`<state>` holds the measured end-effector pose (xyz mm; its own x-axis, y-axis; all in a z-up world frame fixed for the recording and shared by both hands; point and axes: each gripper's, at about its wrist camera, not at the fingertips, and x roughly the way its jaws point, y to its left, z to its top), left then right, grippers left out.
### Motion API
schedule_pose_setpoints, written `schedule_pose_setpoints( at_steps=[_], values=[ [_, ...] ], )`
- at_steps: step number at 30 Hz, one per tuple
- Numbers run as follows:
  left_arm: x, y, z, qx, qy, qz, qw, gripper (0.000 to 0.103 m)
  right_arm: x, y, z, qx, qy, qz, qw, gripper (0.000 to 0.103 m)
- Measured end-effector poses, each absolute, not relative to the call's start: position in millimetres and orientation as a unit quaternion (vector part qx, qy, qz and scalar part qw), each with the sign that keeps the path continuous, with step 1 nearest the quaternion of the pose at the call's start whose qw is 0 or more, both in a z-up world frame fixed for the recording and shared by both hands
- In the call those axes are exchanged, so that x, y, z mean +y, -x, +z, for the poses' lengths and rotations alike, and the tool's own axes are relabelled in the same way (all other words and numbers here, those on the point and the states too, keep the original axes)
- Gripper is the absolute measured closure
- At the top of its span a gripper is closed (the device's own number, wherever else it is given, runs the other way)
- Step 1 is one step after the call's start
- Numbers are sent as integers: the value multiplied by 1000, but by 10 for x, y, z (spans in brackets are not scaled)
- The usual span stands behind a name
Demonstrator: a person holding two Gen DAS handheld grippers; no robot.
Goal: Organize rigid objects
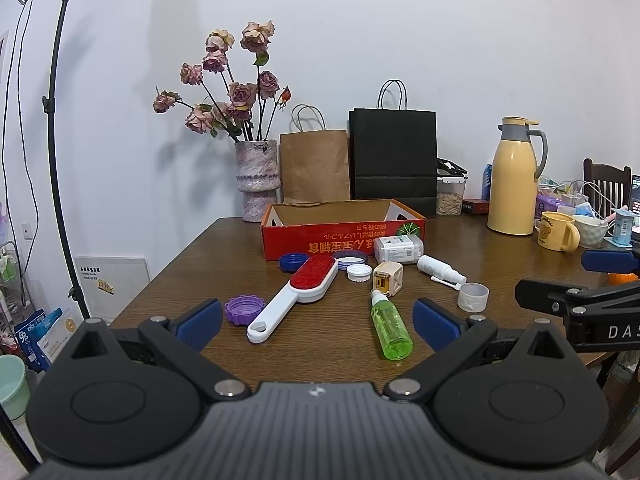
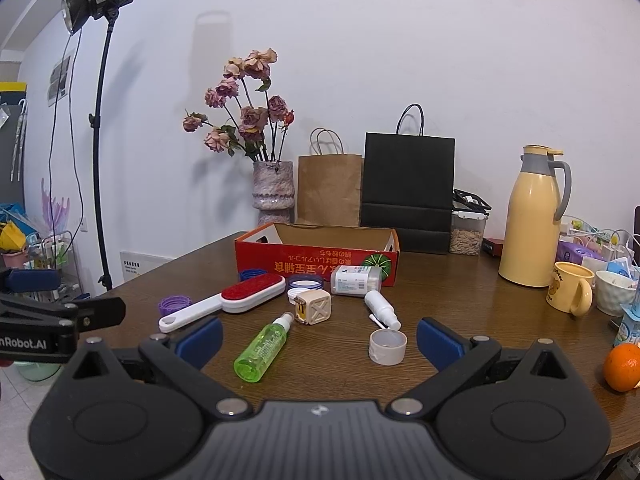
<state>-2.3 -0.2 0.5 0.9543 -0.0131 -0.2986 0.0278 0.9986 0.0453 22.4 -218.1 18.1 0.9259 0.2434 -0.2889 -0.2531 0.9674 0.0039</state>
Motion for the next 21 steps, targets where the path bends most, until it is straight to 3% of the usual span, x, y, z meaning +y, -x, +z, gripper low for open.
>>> schedule_pose_setpoints(
  at_steps=[21],
  values=[
    [-37,75,48,150,-25,-11,988,0,-2178,-215,169,145,19,126,981,0]
  ],
)
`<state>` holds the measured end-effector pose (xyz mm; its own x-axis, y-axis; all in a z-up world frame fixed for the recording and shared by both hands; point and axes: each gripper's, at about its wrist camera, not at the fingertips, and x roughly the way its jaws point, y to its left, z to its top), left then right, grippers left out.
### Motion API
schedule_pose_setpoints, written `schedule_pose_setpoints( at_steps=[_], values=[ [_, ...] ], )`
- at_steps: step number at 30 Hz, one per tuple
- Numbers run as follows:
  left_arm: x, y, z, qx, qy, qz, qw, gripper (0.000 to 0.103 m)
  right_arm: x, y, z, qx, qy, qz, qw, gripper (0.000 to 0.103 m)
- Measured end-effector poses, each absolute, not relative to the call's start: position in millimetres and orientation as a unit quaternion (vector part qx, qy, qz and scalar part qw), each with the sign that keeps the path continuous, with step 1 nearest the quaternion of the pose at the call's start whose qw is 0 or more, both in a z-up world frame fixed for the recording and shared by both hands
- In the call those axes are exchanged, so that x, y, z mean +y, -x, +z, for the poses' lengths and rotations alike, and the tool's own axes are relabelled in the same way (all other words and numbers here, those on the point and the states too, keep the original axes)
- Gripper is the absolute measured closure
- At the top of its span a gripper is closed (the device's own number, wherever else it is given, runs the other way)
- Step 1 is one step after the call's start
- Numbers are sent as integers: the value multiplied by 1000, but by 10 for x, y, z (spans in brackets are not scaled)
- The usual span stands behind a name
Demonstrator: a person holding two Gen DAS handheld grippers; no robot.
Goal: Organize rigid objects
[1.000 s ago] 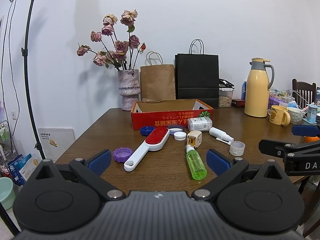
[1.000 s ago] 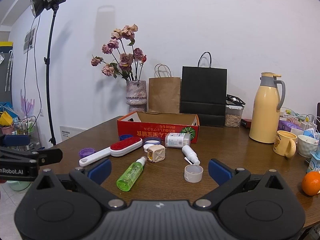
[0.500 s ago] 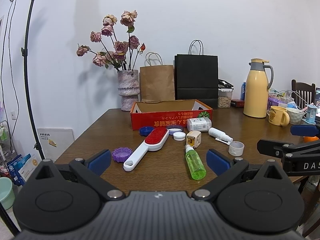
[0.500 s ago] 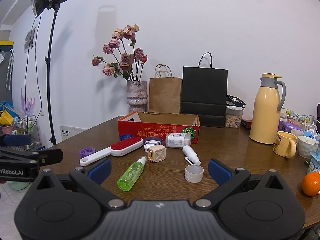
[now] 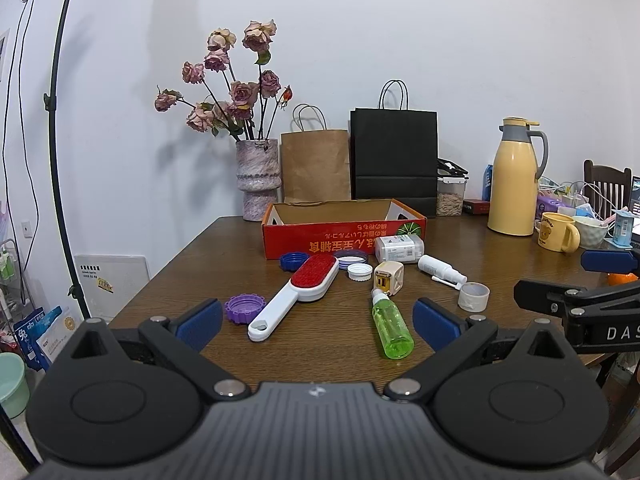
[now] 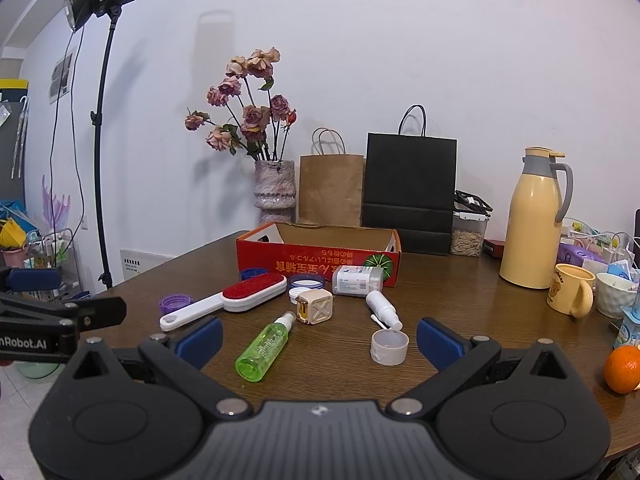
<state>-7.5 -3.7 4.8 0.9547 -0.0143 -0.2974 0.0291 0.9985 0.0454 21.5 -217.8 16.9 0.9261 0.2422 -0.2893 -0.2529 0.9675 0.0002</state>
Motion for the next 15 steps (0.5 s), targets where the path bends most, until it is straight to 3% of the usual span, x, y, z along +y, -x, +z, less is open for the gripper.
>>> schedule_pose_setpoints(
  at_steps=[15],
  values=[
    [-35,76,46,150,-24,-11,988,0,-2161,-193,151,145,21,126,981,0]
  ],
)
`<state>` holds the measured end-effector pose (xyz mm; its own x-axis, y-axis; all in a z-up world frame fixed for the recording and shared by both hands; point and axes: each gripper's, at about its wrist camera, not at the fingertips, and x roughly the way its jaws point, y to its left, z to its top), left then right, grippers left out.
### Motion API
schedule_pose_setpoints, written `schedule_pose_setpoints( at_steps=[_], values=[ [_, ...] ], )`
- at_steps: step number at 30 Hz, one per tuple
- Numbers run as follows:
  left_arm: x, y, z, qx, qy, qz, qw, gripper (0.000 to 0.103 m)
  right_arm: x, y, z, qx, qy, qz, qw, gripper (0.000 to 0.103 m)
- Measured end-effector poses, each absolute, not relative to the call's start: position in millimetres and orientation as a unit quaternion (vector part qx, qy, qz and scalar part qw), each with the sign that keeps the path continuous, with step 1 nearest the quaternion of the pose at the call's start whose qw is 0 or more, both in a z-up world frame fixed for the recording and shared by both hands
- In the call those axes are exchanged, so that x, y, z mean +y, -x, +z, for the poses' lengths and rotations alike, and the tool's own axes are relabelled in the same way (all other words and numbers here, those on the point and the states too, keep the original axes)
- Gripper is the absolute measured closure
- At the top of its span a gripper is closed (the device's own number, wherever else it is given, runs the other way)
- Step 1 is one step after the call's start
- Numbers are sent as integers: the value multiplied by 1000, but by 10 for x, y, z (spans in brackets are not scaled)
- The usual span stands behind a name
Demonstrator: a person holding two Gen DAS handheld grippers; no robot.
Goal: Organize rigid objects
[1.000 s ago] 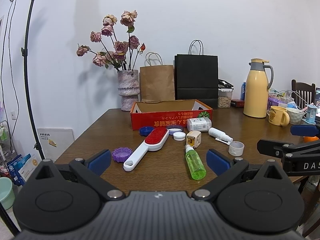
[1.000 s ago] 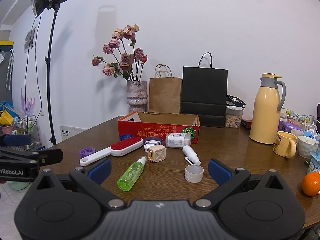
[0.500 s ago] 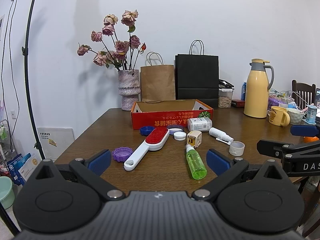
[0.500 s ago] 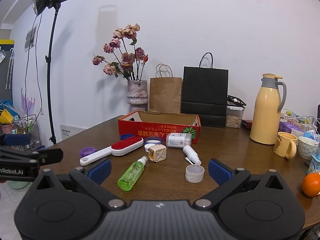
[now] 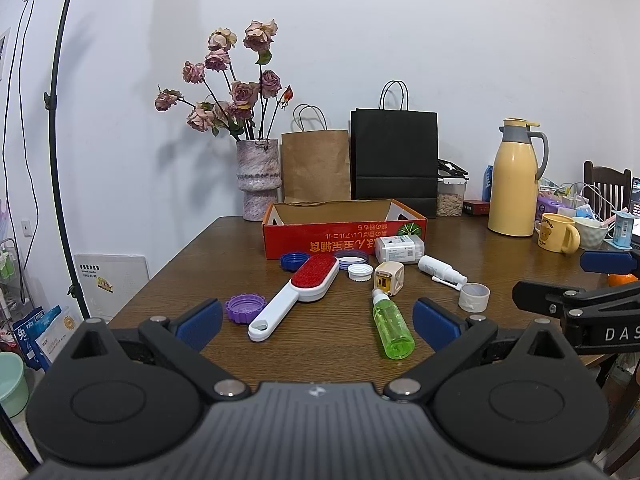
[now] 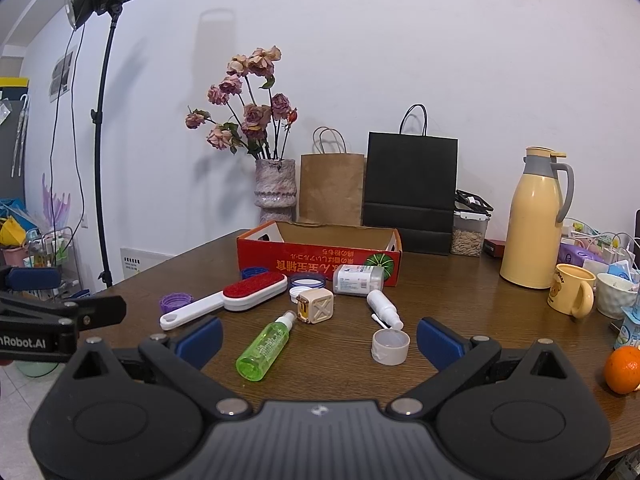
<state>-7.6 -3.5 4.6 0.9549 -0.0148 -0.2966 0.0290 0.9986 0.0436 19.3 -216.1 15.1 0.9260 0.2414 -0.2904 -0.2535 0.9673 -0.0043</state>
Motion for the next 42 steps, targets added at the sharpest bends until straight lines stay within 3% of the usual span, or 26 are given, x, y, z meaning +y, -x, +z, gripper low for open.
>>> schedule_pose_setpoints(
  at_steps=[19,42],
  values=[
    [-17,52,66,151,-20,-18,988,0,-2068,-278,137,157,33,125,979,0],
    [492,-567,-199,189,8,-13,982,0,-1589,-863,-19,210,53,137,967,1]
  ],
)
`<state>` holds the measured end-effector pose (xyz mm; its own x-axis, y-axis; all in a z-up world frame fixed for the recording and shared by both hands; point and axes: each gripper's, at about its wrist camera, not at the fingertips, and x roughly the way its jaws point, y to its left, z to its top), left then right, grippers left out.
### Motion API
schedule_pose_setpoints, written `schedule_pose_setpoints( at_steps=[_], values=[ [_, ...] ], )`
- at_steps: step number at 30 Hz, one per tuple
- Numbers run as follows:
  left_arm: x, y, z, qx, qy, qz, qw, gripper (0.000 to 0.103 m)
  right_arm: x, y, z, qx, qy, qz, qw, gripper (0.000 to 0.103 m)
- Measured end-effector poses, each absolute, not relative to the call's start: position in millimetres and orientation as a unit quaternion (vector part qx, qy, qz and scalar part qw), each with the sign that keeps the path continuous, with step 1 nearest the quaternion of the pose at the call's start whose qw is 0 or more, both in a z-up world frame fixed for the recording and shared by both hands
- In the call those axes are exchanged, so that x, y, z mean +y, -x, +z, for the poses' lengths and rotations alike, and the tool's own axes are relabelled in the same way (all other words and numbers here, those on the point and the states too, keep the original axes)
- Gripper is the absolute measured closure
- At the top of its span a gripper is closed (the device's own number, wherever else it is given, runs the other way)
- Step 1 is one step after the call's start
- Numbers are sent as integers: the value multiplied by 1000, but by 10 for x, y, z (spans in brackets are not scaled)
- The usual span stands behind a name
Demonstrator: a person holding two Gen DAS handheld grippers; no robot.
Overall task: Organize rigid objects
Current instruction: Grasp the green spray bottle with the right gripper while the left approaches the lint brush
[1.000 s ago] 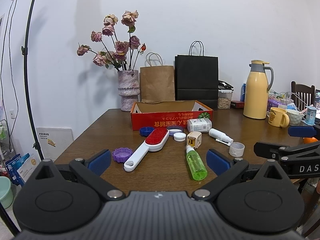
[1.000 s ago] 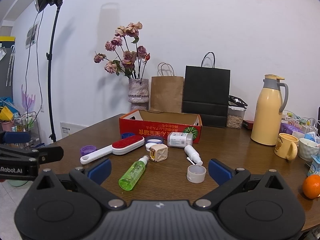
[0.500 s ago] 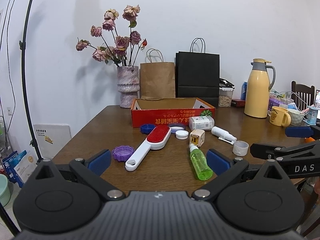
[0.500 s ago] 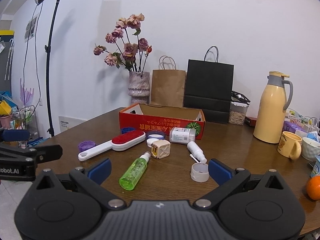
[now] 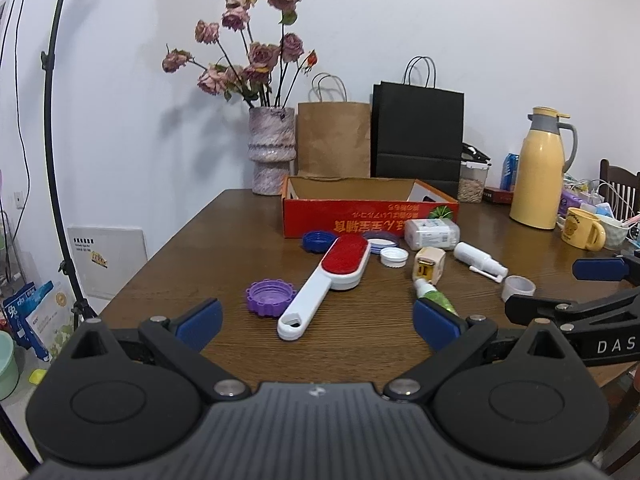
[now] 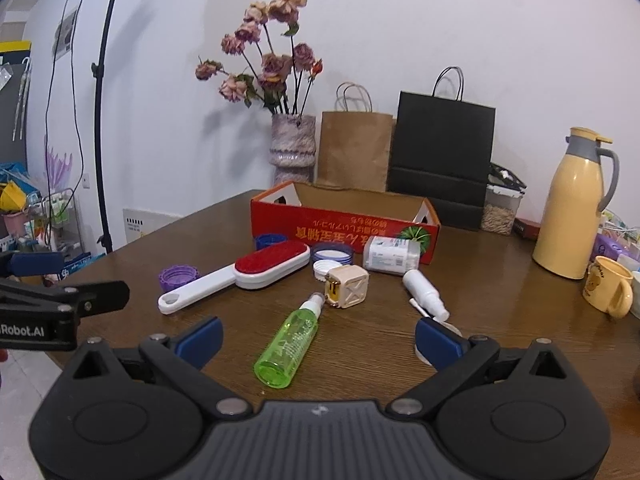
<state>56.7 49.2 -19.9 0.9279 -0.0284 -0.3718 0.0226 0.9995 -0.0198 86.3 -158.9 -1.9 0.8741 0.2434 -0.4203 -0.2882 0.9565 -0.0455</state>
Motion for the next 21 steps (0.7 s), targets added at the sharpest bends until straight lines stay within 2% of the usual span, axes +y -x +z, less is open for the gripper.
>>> schedule_pose_setpoints(
  at_steps=[15,19,21],
  values=[
    [702,-965,-368,220,16,-4,975,0,-1292,-1469,-291,273,64,155,947,14],
    [734,-1063,-408,229,17,-3,973,0,-1240,-1601,-379,289,66,156,942,14],
    [738,-1112,-421,234,16,-1,972,0,-1214,-1667,-423,296,68,155,940,20]
  ],
)
